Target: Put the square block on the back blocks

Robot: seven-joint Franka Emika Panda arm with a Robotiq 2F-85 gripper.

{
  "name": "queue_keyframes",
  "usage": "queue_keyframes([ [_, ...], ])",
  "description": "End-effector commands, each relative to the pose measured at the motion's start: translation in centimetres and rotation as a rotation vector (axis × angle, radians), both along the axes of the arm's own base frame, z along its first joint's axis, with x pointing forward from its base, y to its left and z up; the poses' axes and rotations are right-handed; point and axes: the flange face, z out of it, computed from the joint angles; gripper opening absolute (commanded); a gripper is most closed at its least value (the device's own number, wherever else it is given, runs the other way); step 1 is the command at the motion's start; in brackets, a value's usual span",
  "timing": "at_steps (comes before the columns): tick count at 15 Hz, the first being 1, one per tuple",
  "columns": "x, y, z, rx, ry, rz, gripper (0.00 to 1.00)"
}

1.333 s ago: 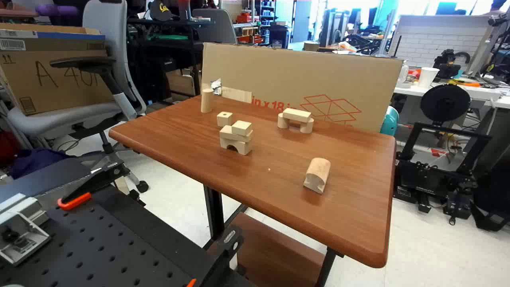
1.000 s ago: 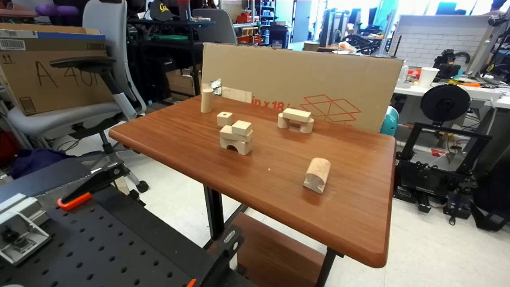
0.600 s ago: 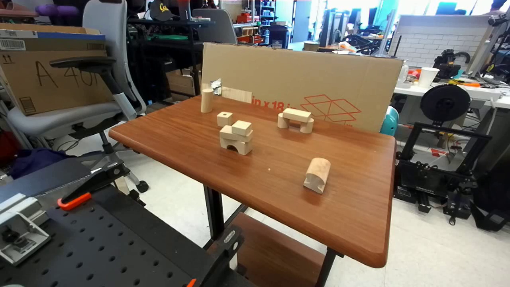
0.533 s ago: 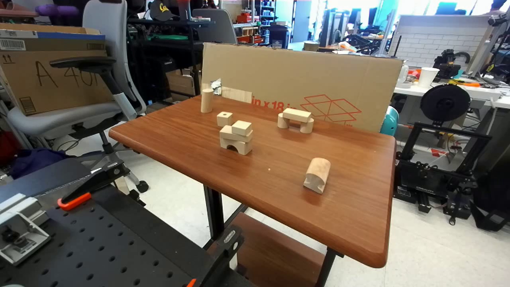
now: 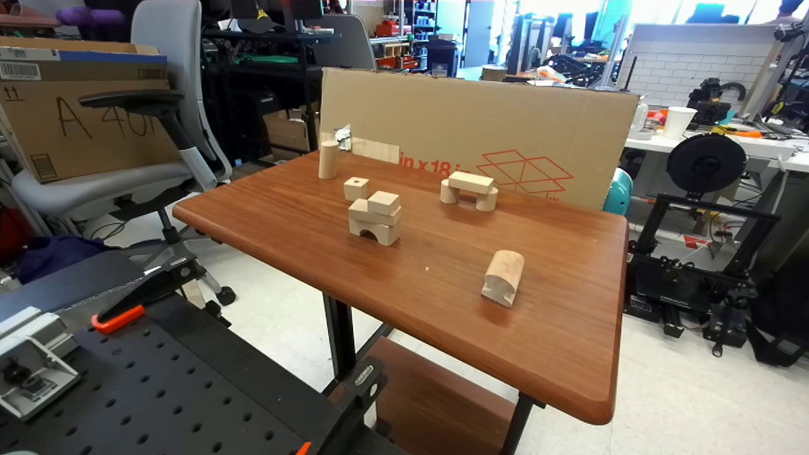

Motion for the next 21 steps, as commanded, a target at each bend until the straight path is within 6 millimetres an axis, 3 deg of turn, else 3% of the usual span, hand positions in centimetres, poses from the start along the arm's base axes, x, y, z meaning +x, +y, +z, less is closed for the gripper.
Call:
queue_keyframes([
  [1, 3.9, 3.0, -1.6, 0.011, -0.042, 0.026, 1.00],
  [6, 7.9, 6.7, -5.2, -0.012, -0.096, 0.105, 1.00],
  [14, 12.8, 6.7, -11.9, -0.060, -0.031, 0.092, 1.00],
  [21, 15.4, 8.1, -15.7, -0.065, 0.023, 0.110, 1.00],
])
